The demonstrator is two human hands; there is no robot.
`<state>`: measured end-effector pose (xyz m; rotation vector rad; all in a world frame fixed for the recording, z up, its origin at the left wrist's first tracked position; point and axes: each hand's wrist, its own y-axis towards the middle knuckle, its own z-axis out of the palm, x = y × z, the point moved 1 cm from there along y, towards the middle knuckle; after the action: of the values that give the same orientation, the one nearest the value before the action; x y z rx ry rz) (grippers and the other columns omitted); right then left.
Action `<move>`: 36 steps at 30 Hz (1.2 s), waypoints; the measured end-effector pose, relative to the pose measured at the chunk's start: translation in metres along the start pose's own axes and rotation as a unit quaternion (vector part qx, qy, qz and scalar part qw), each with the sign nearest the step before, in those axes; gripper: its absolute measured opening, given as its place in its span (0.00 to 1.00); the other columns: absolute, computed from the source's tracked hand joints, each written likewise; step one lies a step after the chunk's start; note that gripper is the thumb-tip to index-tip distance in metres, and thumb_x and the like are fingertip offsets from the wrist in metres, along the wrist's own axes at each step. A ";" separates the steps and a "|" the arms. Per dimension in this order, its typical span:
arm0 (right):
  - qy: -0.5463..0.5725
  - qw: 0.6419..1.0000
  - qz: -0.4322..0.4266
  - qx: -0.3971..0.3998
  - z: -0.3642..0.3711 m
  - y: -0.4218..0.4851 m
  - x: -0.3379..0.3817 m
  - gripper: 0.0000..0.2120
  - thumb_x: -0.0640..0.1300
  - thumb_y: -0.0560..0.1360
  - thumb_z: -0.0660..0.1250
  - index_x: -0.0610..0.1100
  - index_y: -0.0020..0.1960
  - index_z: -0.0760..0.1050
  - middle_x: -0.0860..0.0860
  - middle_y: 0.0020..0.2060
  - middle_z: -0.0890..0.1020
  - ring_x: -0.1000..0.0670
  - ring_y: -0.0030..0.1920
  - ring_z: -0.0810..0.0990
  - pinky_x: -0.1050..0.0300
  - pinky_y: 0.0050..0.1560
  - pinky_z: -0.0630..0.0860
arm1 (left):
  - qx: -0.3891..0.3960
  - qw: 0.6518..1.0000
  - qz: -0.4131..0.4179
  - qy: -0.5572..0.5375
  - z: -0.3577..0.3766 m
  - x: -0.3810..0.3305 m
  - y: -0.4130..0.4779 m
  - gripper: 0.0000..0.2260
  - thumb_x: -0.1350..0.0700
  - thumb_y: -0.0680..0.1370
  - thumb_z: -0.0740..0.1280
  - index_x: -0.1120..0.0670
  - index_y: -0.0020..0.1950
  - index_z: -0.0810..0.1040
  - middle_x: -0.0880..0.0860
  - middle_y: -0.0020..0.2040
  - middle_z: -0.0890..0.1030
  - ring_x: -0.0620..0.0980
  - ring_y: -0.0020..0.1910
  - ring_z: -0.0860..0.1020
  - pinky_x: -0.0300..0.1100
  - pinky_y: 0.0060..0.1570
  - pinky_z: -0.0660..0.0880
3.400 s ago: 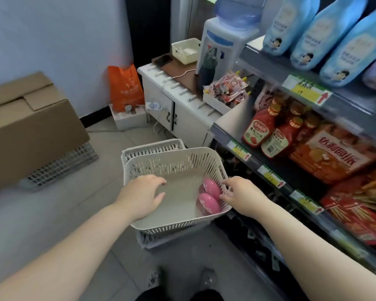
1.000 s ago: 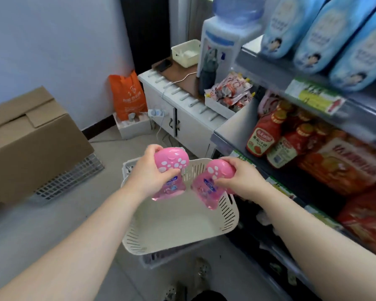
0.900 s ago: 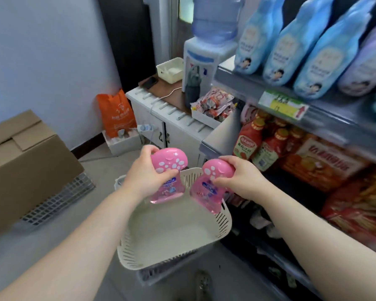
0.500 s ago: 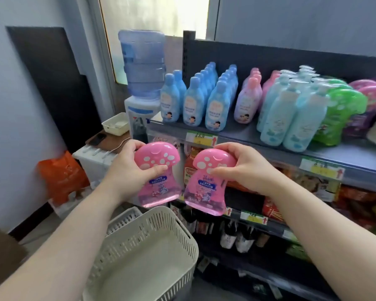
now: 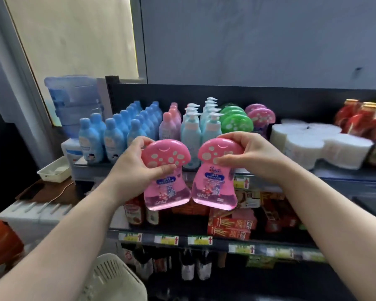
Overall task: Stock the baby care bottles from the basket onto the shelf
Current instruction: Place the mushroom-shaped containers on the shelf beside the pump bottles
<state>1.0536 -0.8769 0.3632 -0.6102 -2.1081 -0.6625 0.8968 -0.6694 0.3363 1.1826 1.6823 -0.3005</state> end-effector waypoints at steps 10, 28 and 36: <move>-0.056 0.997 -0.015 -0.048 -0.133 0.032 -0.059 0.21 0.40 0.66 0.78 0.46 0.58 0.79 0.49 0.50 0.84 0.51 0.49 0.83 0.54 0.50 0.81 | 0.027 0.998 0.064 -0.011 0.113 -0.059 0.068 0.26 0.51 0.65 0.78 0.48 0.58 0.70 0.50 0.50 0.80 0.46 0.47 0.81 0.45 0.49 0.80; -0.065 0.997 0.009 0.045 -0.196 0.129 -0.148 0.22 0.38 0.67 0.77 0.51 0.58 0.77 0.51 0.51 0.82 0.52 0.50 0.83 0.57 0.52 0.80 | -0.017 0.998 0.051 0.012 0.193 -0.083 0.125 0.27 0.49 0.64 0.79 0.48 0.58 0.70 0.48 0.50 0.78 0.46 0.48 0.80 0.43 0.49 0.80; -0.225 0.974 -0.036 0.015 -0.198 0.147 -0.154 0.26 0.45 0.69 0.76 0.49 0.65 0.75 0.50 0.58 0.79 0.50 0.55 0.78 0.57 0.59 0.74 | -0.007 0.999 0.031 0.018 0.207 -0.081 0.131 0.28 0.48 0.63 0.79 0.48 0.58 0.70 0.49 0.52 0.79 0.45 0.48 0.80 0.41 0.49 0.79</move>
<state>1.3407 -0.9238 0.3759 -0.7212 -2.5648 -0.5672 1.1248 -0.7896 0.3519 1.2340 1.6721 -0.2315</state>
